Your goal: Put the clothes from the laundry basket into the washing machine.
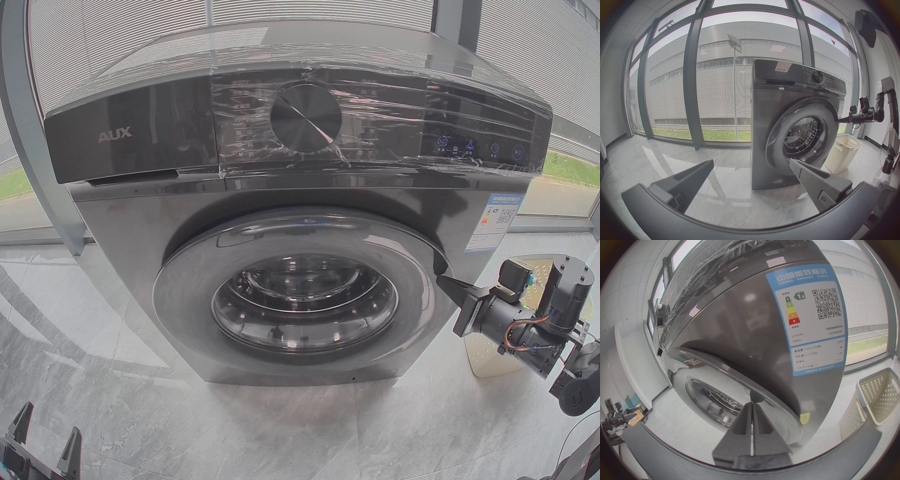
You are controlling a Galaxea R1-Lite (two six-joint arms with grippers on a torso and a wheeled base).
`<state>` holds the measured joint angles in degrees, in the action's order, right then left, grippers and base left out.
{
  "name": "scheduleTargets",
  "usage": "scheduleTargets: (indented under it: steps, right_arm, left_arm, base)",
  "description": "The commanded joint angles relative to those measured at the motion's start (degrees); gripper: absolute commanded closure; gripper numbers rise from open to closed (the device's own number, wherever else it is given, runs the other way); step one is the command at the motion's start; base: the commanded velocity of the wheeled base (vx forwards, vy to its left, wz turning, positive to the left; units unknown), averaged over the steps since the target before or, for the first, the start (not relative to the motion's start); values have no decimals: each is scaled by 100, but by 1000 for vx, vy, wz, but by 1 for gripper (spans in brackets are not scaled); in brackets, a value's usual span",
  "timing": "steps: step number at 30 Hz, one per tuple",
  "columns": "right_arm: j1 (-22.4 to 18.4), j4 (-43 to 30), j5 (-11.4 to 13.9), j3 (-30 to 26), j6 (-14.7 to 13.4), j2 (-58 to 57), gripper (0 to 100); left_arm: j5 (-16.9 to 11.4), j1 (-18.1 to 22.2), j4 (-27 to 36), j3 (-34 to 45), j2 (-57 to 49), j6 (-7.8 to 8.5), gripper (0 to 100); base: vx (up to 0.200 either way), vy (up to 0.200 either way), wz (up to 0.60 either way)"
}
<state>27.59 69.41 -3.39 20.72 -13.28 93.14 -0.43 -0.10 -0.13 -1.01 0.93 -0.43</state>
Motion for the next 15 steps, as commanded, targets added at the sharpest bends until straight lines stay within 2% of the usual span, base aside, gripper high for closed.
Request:
scheduleTargets:
  steps: [1,3,7,11,15]
  right_arm:
    - [1,-24,-162,2,9,3,100]
    - [45,-16,-232,-7,9,3,100]
    - [203,46,-206,-165,-26,-59,100]
    - [564,46,-13,-666,-44,-402,100]
    - [590,-16,84,-1114,-44,-929,100]
  left_arm:
    - [-1,1,5,101,-84,-1,0]
    - [-1,1,5,101,-84,-1,0]
    - [-1,1,5,101,-84,-1,0]
    - [8,1,5,101,-84,-19,0]
    - [16,1,5,101,-84,-36,0]
  base:
    - [0,0,0]
    - [0,0,0]
    - [0,0,0]
    - [0,0,0]
    - [0,0,0]
